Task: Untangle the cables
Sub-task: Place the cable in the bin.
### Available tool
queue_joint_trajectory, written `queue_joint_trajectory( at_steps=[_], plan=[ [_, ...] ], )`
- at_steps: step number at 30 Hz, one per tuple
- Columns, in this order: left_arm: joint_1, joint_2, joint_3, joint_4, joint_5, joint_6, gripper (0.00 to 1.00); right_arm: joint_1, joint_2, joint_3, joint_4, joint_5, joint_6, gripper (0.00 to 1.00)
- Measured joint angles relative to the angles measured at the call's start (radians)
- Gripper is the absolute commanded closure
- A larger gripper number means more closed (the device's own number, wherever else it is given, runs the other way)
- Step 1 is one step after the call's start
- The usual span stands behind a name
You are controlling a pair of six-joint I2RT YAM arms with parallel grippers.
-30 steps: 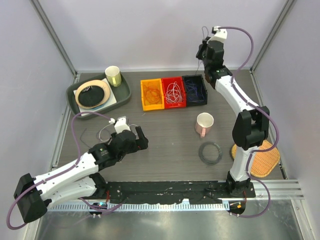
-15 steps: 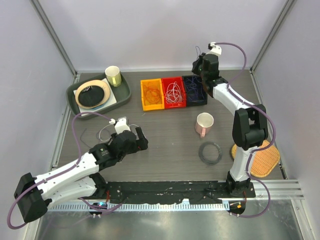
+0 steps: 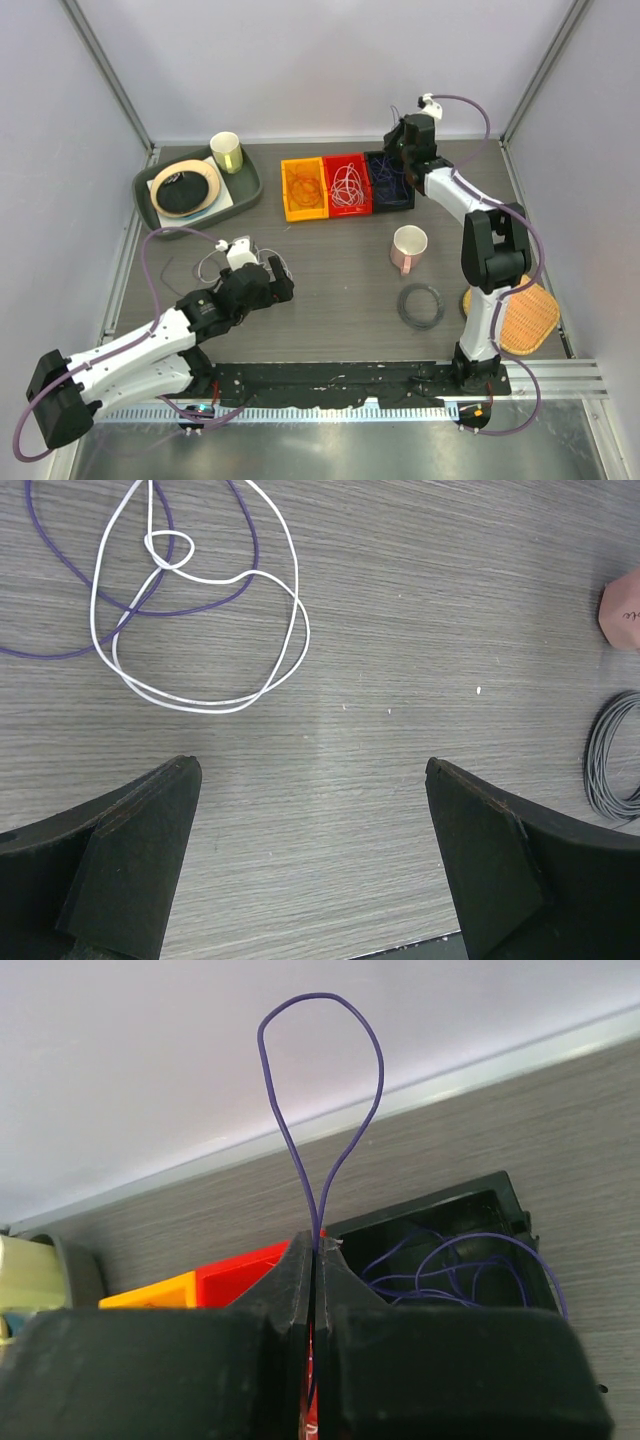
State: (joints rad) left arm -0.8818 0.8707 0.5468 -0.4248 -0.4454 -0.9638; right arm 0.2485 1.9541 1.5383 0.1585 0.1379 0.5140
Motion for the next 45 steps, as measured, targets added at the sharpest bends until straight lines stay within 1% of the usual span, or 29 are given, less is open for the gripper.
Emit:
queue_joint_trajectory(
  at_steps=[10,18,21,22,27,28,32,34,35,36,37,42,45],
  plan=[
    [0.001,-0.01,-0.006,0.0,0.0,-0.001,0.0,-0.035,0.154,0.0,-0.056,0.004,0.045,0.99],
    [0.001,-0.01,-0.01,0.001,0.0,-0.002,0.0,-0.035,0.206,0.007,-0.12,0.021,0.046,0.99],
    [0.001,-0.01,-0.01,0.001,0.0,-0.002,0.0,-0.034,0.22,0.008,-0.145,0.033,0.045,0.98],
    [0.002,-0.01,-0.011,0.001,0.0,-0.002,0.0,-0.034,0.225,0.011,-0.15,0.034,0.045,0.96],
    [0.002,-0.009,-0.014,0.002,0.0,-0.001,0.0,-0.034,0.266,0.077,-0.208,0.04,0.037,0.93],
    [0.002,-0.008,-0.014,0.002,0.0,-0.001,0.0,-0.034,0.272,0.087,-0.214,0.041,0.034,0.9],
    [0.002,-0.003,-0.014,0.004,0.0,-0.001,0.0,-0.034,0.278,0.129,-0.268,0.053,0.008,0.86],
    [0.002,-0.001,-0.014,0.006,0.0,-0.001,0.0,-0.034,0.278,0.152,-0.288,0.06,-0.007,0.82],
    [0.002,0.0,-0.014,0.007,0.0,-0.001,0.0,-0.034,0.278,0.159,-0.291,0.062,-0.012,0.79],
    [0.002,0.0,-0.014,0.009,0.001,-0.001,0.0,-0.034,0.278,0.166,-0.291,0.063,-0.019,0.73],
    [0.003,0.001,-0.014,0.009,0.001,-0.001,0.0,-0.034,0.277,0.169,-0.294,0.063,-0.022,0.7],
    [0.005,0.002,-0.014,0.015,0.002,0.0,0.0,-0.034,0.261,0.17,-0.326,0.061,-0.039,0.64],
    [0.005,0.002,-0.014,0.016,0.003,0.0,0.0,-0.034,0.234,0.17,-0.341,0.06,-0.041,0.62]
  ],
)
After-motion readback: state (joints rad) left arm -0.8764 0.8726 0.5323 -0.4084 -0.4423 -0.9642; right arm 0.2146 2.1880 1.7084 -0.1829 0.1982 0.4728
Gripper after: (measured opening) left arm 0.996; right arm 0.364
